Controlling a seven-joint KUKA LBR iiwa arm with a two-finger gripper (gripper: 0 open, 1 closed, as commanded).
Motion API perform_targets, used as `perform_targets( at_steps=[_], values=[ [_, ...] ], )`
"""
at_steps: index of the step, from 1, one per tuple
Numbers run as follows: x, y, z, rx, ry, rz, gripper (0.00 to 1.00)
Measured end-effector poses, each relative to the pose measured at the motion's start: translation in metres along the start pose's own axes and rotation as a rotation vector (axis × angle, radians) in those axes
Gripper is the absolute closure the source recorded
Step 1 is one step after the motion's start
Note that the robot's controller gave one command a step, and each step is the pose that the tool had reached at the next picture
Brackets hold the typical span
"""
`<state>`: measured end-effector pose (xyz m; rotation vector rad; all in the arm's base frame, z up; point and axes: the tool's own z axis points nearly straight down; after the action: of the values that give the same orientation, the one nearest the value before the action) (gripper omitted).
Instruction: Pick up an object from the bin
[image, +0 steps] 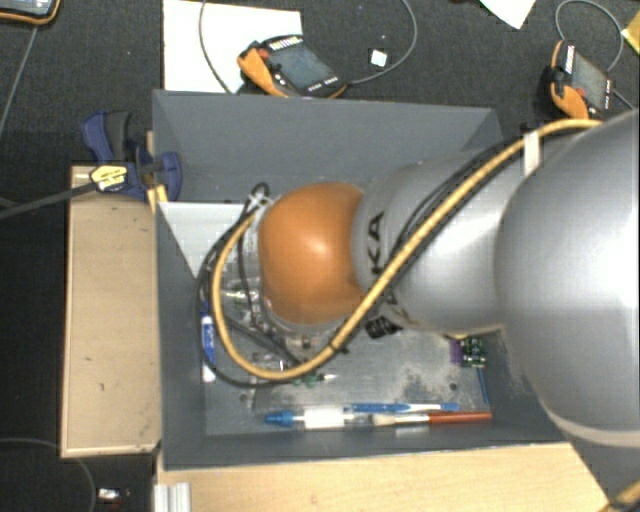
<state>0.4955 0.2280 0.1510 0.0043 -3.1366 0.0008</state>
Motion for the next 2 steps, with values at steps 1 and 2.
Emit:
perform_targets(
  at_steps=[1,2],
  values=[
    [-0.002,-0.001,-0.003,-0.002,-0.006,0.006,0.0],
    [0.015,-0.039,0.083,0.001,0.0,0.208,0.0]
  ],
)
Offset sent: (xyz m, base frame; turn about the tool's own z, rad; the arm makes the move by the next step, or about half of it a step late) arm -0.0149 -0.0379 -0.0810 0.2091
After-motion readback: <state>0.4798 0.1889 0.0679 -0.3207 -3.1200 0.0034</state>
